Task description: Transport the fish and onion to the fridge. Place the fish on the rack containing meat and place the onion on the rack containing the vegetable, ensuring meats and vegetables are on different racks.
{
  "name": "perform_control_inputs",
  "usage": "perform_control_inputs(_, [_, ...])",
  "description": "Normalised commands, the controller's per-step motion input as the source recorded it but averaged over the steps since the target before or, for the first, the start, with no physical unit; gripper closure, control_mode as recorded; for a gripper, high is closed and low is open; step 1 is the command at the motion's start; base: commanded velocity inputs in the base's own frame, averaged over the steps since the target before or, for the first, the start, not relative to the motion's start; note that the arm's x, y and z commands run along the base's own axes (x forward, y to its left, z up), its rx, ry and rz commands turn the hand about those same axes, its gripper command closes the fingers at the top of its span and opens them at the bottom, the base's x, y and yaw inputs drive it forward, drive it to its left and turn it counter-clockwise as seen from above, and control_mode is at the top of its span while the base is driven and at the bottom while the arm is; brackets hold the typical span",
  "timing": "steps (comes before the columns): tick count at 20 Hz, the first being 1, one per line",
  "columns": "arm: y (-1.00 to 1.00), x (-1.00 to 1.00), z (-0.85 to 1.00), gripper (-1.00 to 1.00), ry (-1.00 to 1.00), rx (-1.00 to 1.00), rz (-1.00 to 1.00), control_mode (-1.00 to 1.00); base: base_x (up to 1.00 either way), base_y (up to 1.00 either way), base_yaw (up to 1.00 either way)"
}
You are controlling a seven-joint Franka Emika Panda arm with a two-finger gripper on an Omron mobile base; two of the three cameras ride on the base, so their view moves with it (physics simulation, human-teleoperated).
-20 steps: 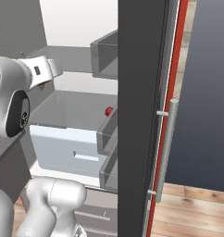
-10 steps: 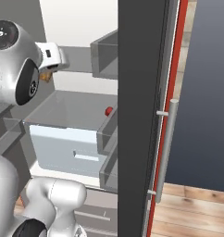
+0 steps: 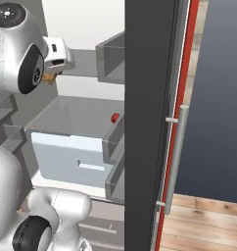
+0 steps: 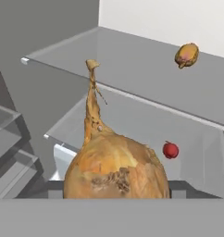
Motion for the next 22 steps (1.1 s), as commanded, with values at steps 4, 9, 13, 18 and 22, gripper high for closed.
perform_control_inputs(4, [0.00, 0.50, -0.04, 1.00, 0.14, 0.00, 0.00, -1.00, 0.00, 0.00, 0.00])
perform_control_inputs(9, [0.00, 0.17, -0.09, 1.00, 0.17, 0.00, 0.01, -1.00, 0.00, 0.00, 0.00])
perform_control_inputs(13, [0.00, 0.00, -0.07, 1.00, 0.08, 0.00, 0.01, -1.00, 0.00, 0.00, 0.00])
perform_control_inputs(18, [0.00, 0.00, -0.07, 1.00, 0.07, 0.00, 0.01, -1.00, 0.00, 0.00, 0.00])
perform_control_inputs(22, [0.01, -0.04, -0.08, 1.00, 0.03, -0.01, 0.02, -1.00, 0.00, 0.00, 0.00])
